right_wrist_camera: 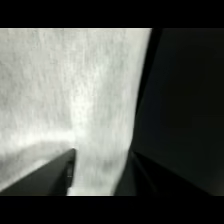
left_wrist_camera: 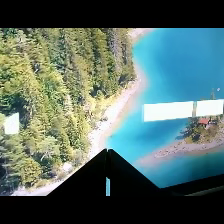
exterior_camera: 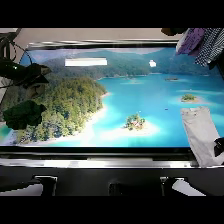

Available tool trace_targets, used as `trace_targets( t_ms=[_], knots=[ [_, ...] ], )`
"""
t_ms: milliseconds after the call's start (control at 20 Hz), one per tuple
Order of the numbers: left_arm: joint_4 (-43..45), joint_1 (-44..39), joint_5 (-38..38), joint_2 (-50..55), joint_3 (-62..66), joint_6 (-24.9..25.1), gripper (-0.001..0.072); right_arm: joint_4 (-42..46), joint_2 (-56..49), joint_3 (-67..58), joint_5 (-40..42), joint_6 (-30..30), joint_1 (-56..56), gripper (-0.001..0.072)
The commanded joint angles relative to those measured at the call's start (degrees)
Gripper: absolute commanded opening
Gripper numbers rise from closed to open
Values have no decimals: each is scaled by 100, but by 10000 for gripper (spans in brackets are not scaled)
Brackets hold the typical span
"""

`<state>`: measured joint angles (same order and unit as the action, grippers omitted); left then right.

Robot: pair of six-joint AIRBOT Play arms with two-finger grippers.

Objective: Fold the clothes and pants, and hang the long-sleeved shirts on hangers.

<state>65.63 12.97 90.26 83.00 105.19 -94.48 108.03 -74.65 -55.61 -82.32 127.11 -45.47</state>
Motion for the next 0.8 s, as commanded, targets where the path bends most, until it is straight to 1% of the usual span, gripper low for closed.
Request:
trace_targets(
  t_ms=[0, 50, 100, 150, 200, 250, 300, 350, 400, 450, 500, 550, 650, 750],
  knots=[
    [0, 4, -2, 2, -2, 2, 17, 643, 120, 9, -306, -24, -2, 555],
    [2, 4, -4, 2, -2, 20, 18, 837, 275, -70, -278, -22, -2, 554],
    [7, 4, -9, 4, -2, 26, 19, 844, 474, -245, -46, -26, -2, 551],
    [11, 4, -33, 7, -4, 26, 20, 682, 662, -487, 317, -63, 7, 519],
    [24, 4, -50, 11, -4, 35, 19, 247, 835, -761, 837, -247, 9, 449],
    [24, 2, -50, 20, -13, 76, 19, -487, 975, -1043, 1488, -621, 9, 337],
    [26, -2, -52, 15, -57, 118, 17, -1429, 1040, -1270, 2026, -1167, 31, 247],
    [26, -17, -57, 2, -144, 227, 17, -2332, 1040, -1488, 2293, -1805, 168, 174],
    [26, -50, -111, -31, -264, 389, 18, -3008, 1043, -1602, 2391, -2367, 479, 117],
    [26, -116, -221, -114, -455, 636, 17, -3410, 1043, -1646, 2330, -2743, 876, 71],
    [61, -203, -369, -238, -684, 776, 17, -3600, 1040, -1644, 2197, -2973, 1412, 52],
    [179, -308, -597, -439, -1012, 844, 16, -3580, 1036, -1644, 2083, -3110, 1989, 33],
    [424, -474, -1172, -988, -1847, 857, 16, -3486, 1032, -1644, 2004, -3364, 3276, 33],
    [470, -525, -1729, -1604, -2715, 857, 17, -3230, 1029, -1644, 2028, -3320, 4489, 33]
  ],
)
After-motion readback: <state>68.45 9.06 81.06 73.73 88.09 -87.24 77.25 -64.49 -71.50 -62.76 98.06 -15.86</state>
